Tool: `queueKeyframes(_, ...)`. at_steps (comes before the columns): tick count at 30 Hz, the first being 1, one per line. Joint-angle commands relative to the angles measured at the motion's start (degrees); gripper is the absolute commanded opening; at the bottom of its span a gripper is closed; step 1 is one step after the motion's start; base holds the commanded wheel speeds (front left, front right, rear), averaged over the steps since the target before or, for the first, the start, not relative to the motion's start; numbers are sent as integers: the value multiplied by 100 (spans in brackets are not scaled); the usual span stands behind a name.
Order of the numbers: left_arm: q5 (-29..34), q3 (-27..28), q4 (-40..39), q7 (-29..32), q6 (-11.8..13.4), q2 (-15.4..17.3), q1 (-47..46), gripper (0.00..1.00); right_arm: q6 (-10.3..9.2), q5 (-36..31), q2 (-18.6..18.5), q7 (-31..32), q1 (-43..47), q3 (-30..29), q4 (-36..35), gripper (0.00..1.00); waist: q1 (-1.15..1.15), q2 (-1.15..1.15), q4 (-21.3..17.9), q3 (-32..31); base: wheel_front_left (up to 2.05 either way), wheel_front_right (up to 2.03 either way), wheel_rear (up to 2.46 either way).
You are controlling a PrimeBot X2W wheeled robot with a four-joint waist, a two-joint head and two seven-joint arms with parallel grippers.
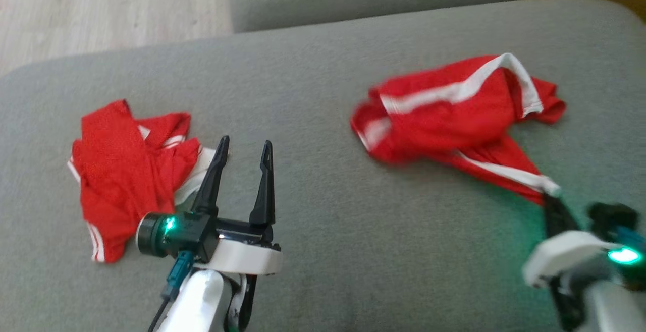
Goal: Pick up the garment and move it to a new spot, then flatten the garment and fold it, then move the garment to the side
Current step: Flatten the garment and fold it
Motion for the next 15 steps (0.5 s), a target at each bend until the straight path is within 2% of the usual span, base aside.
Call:
queueKeyframes(1, -29, 198, -197, -54, -2, 12, -86, 100, -4, -139, -26, 227, 88, -213, -562, 0, 1, 0, -152, -164, 0, 0, 0)
queueKeyframes(5, -60, 164, -191, -54, 14, 11, -41, 100, -4, -354, 0, 729, 421, -818, -1231, 0, 1, 0, -182, -244, 0, 0, 0)
queueKeyframes(6, -65, 154, -192, -54, 15, 11, -37, 100, -4, -394, 6, 776, 453, -893, -1370, 100, 1, 0, -178, -253, 0, 0, 0)
queueKeyframes(10, -66, 117, -190, -54, 1, 11, -26, 100, -4, -190, 21, 690, 451, -851, -1818, 100, 1, 0, -139, -270, 0, 0, 0)
queueKeyframes(15, -42, 121, -180, -54, -21, 11, -10, 100, -4, 293, 24, 253, 438, -362, -2068, 100, 1, 0, -92, -268, 0, 0, 0)
